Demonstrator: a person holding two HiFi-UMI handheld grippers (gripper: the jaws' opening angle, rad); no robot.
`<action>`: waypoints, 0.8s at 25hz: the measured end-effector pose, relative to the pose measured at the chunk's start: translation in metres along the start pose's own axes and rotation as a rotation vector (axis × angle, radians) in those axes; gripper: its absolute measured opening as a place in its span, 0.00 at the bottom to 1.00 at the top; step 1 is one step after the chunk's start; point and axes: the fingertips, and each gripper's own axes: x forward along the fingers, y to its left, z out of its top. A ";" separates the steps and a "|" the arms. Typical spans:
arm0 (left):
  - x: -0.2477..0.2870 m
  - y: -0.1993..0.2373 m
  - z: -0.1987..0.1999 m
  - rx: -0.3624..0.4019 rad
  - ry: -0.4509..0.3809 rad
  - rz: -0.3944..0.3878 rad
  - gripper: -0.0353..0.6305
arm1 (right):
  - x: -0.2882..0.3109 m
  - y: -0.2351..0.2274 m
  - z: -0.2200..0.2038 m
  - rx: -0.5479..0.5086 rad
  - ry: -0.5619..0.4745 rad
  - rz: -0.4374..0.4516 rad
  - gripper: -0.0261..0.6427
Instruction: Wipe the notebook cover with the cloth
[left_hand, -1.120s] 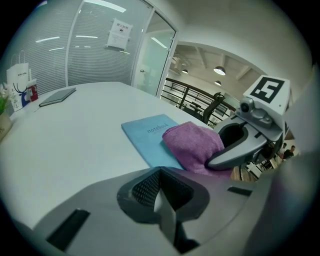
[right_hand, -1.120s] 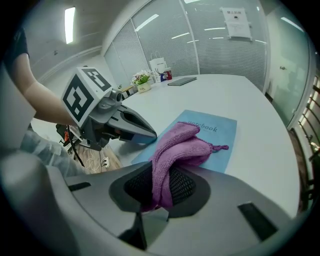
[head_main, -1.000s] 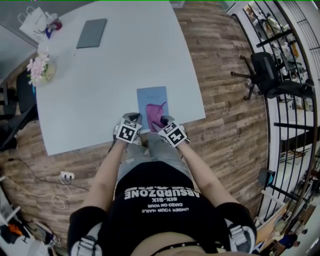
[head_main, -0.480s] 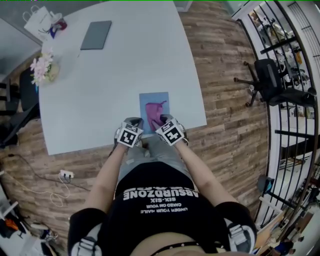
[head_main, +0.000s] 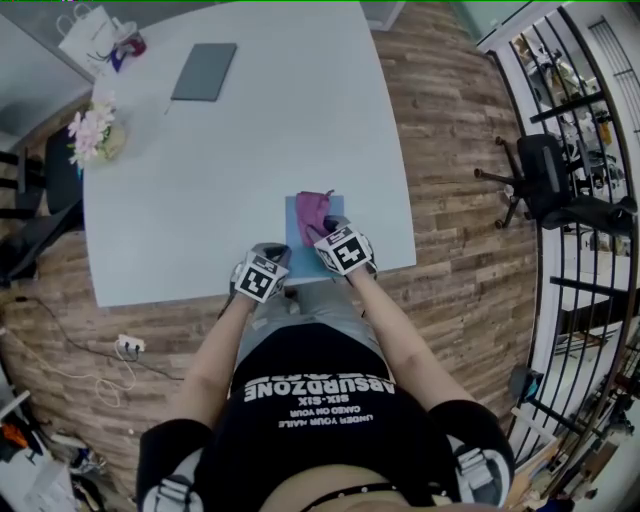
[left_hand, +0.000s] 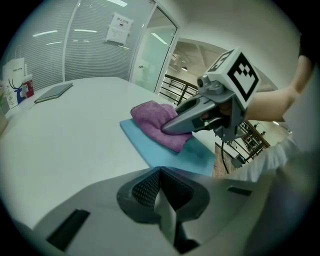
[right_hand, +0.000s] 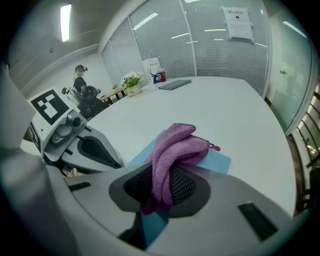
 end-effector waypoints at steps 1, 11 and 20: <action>0.000 0.000 0.000 -0.006 0.004 -0.009 0.08 | 0.001 -0.003 0.003 0.010 0.006 0.006 0.17; 0.003 0.005 -0.004 -0.052 0.025 -0.045 0.08 | 0.018 -0.030 0.035 0.065 0.018 0.027 0.17; -0.002 0.001 0.001 -0.038 0.019 -0.028 0.08 | 0.014 -0.041 0.041 0.096 -0.019 0.027 0.17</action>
